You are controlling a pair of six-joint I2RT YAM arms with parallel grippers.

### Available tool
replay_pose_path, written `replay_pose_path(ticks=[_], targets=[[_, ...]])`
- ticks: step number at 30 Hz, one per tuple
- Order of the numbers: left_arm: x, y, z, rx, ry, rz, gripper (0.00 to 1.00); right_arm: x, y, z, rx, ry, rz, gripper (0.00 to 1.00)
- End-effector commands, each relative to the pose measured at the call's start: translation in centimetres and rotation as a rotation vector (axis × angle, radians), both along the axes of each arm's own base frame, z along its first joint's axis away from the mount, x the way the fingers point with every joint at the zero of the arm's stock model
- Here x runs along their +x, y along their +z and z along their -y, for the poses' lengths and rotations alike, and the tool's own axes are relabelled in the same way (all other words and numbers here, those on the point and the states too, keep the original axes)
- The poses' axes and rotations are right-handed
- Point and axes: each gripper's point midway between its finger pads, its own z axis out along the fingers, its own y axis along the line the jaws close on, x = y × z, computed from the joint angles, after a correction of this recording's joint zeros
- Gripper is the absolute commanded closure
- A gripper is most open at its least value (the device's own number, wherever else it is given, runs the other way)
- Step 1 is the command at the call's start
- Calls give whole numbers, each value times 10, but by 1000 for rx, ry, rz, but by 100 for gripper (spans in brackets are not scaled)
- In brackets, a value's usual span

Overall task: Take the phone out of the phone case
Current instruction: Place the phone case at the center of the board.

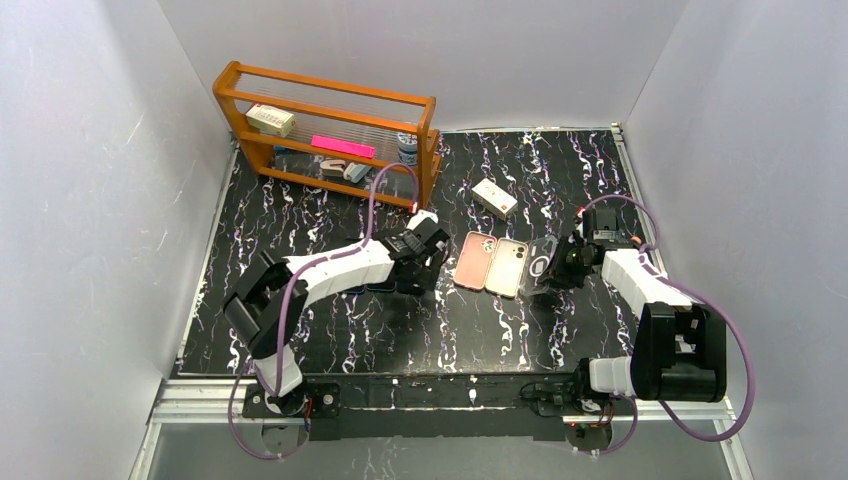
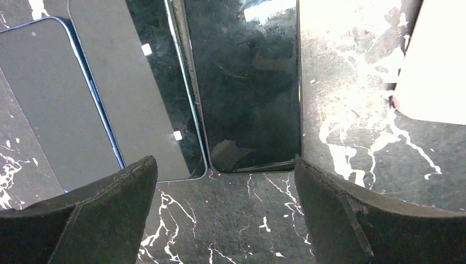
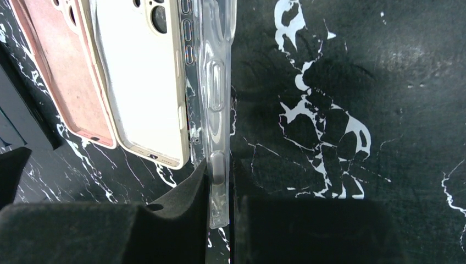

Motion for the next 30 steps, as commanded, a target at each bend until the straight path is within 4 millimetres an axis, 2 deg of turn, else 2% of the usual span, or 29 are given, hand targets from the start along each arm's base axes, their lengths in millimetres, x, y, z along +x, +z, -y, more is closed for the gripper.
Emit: replay_pose_path(ticks=[1,5,11,16,20,23,26,28,30], targets=[[2,26,2,-116,26,38,7,-3,12,-4,26,13,6,87],[10,44,-7,-219,78,63,6,-6,7,-9,50,20,-20,83],[26,77,-49,-338,214,137,2,-5,1,-1,12,-26,-24,55],[30,96,-82,-405,290,173,2,-5,-5,7,-29,-56,-34,32],[33,112,-115,-388,347,233,2,-6,-8,12,-58,-72,-41,20],[35,118,-142,-350,396,265,2,-7,-9,19,-93,-97,-47,16],[36,118,-173,-322,469,290,2,-2,0,28,-135,-132,-7,13],[33,121,-191,-296,509,312,2,6,16,31,-147,-145,57,10],[29,133,-204,-259,536,347,2,14,39,33,-155,-147,141,7]])
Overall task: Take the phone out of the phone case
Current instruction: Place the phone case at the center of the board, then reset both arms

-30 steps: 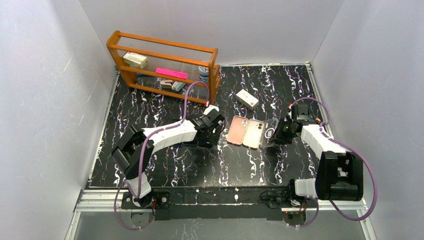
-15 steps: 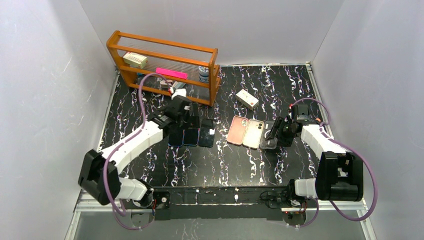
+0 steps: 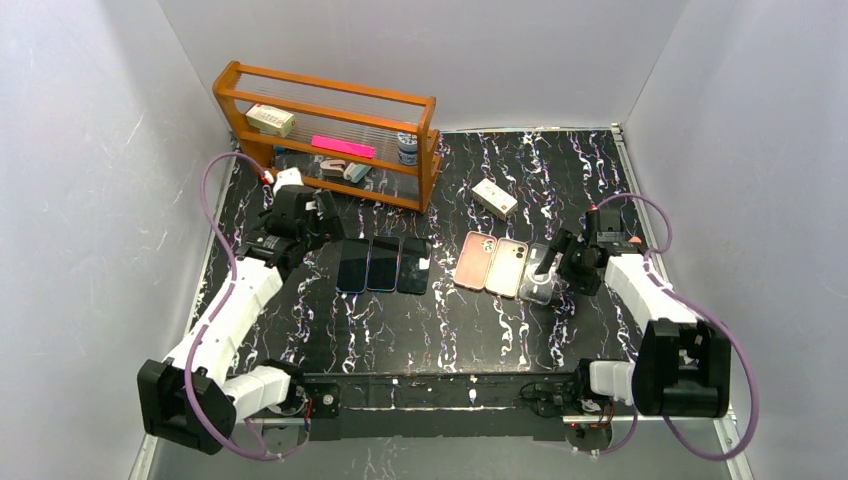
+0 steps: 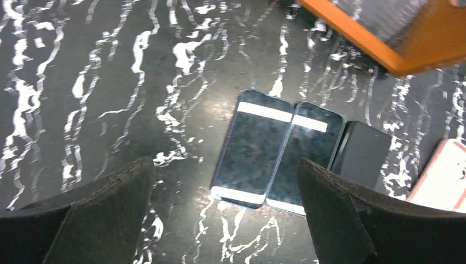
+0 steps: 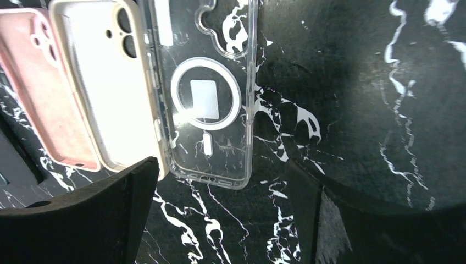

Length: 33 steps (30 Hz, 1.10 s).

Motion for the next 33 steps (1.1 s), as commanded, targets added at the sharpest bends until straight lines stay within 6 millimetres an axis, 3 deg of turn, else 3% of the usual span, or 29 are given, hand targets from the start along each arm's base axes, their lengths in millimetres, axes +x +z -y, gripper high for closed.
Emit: replay_pose_path(ticks=[1,3,6,10,14,17,20,28,33], targets=[[-16,23,-36,97,83,31,2,18,52,14,-66,-39,189,5],[-23,43,-44,110,111,77,2,24,87,25,-115,-86,307,2],[-36,77,-57,124,156,167,2,27,161,41,-172,-161,534,1],[-63,114,-80,140,245,326,2,7,245,55,-232,-207,809,1],[-92,150,-94,116,271,499,2,-20,287,71,-327,-241,956,1],[-107,159,-105,94,306,602,2,-33,293,84,-397,-284,1005,1],[-112,159,-110,95,334,642,2,-40,284,87,-417,-302,1045,1],[-101,122,-107,106,330,629,2,-42,256,87,-416,-306,1113,1],[-102,117,-106,104,320,639,2,-39,245,85,-402,-311,1133,1]])
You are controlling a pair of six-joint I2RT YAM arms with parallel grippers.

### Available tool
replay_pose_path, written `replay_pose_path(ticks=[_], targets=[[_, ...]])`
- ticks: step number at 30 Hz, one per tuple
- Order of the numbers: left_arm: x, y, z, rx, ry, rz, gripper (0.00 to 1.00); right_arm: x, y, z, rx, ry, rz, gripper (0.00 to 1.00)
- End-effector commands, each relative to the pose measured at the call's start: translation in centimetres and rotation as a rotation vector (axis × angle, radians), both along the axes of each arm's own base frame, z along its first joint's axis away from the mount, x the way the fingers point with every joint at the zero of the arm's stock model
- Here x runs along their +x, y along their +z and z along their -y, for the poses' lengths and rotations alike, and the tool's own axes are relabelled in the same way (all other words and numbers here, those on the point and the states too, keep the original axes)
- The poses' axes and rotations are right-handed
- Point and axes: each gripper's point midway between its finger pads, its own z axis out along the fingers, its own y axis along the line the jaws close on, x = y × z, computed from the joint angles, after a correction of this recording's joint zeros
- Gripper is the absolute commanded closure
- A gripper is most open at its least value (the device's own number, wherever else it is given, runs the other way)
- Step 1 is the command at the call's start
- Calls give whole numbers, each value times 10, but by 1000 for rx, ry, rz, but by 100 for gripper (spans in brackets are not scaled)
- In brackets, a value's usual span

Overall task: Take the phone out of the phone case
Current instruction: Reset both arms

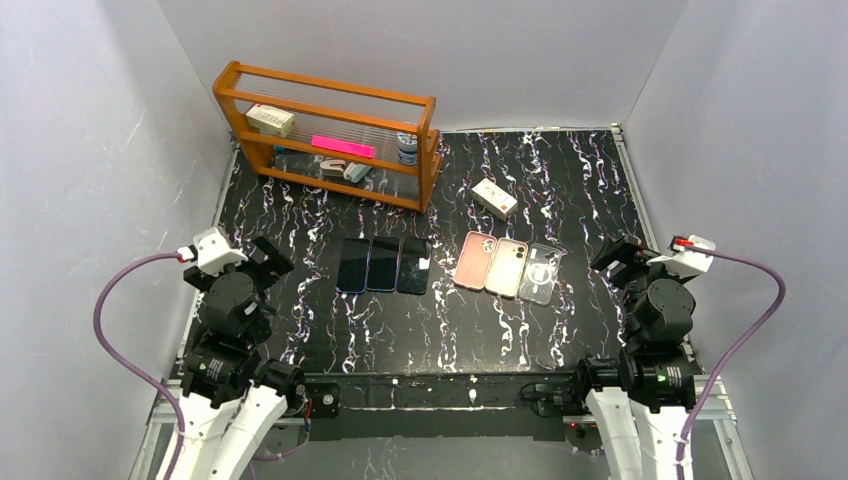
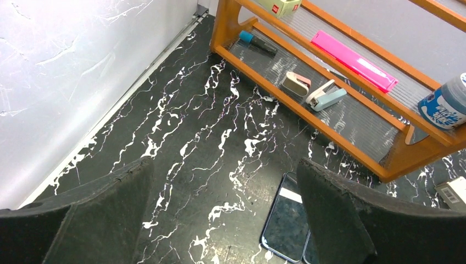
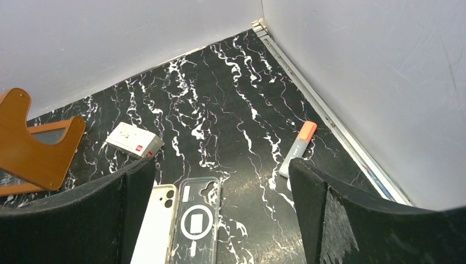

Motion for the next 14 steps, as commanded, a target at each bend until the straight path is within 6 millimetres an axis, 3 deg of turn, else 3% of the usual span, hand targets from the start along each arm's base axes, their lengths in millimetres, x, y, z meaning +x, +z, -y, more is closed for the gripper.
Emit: replay_pose_path(ticks=[1,14], targets=[[-1,17,-2,-22,8,85,2,3,20,1,-1,-9,114,1],[0,17,2,-46,-6,102,2,4,18,-1,-3,5,127,1]])
